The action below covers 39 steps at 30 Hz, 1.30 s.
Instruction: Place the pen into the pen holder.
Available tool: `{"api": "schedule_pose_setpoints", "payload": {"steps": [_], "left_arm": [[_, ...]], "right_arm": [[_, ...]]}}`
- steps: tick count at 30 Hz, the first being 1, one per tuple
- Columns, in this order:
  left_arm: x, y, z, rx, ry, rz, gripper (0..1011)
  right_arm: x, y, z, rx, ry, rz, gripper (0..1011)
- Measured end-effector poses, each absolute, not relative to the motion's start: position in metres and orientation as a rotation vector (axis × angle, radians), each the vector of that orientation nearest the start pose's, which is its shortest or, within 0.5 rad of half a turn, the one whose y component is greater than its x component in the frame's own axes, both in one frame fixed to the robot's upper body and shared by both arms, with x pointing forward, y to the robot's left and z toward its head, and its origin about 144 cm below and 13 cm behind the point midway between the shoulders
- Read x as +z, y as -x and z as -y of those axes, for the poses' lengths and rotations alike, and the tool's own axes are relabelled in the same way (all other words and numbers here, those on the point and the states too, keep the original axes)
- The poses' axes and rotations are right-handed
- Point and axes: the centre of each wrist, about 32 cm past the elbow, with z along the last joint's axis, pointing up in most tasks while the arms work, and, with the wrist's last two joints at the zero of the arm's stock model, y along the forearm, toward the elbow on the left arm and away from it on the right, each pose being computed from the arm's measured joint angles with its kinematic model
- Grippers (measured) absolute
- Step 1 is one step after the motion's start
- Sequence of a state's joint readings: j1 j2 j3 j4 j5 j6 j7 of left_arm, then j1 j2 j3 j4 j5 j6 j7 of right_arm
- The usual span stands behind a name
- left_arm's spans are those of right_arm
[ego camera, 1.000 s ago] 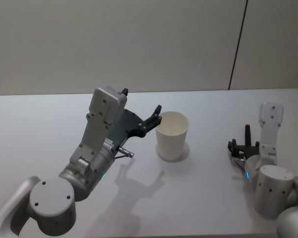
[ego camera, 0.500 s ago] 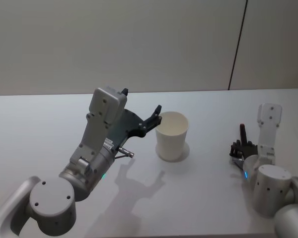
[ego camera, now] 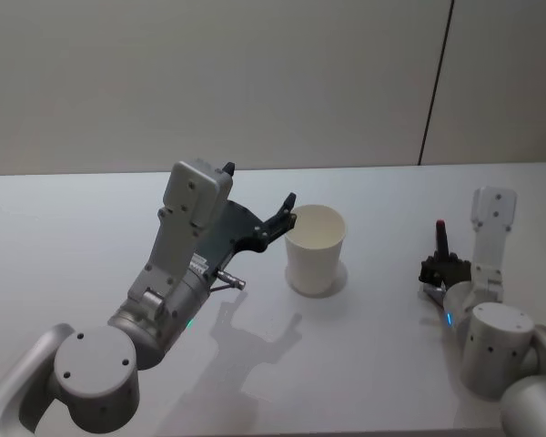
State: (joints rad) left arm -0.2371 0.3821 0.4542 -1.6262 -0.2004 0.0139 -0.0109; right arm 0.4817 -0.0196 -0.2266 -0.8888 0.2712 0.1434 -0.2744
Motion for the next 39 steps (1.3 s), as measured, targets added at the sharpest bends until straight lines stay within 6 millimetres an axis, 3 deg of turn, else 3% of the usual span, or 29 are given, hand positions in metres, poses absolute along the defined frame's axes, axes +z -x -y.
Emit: {"api": "schedule_pose_setpoints", "payload": {"steps": [24, 39], "left_arm": [[1.204, -0.492, -0.198, 1.124, -0.061, 0.268, 1004], [1.204, -0.492, -0.198, 1.124, -0.061, 0.268, 1004]], "right_arm": [[1.126, -0.563, 0.17, -1.486, -0.023, -0.174, 182], [1.129, -0.557, 0.174, -1.251, -0.186, -0.035, 183]]}}
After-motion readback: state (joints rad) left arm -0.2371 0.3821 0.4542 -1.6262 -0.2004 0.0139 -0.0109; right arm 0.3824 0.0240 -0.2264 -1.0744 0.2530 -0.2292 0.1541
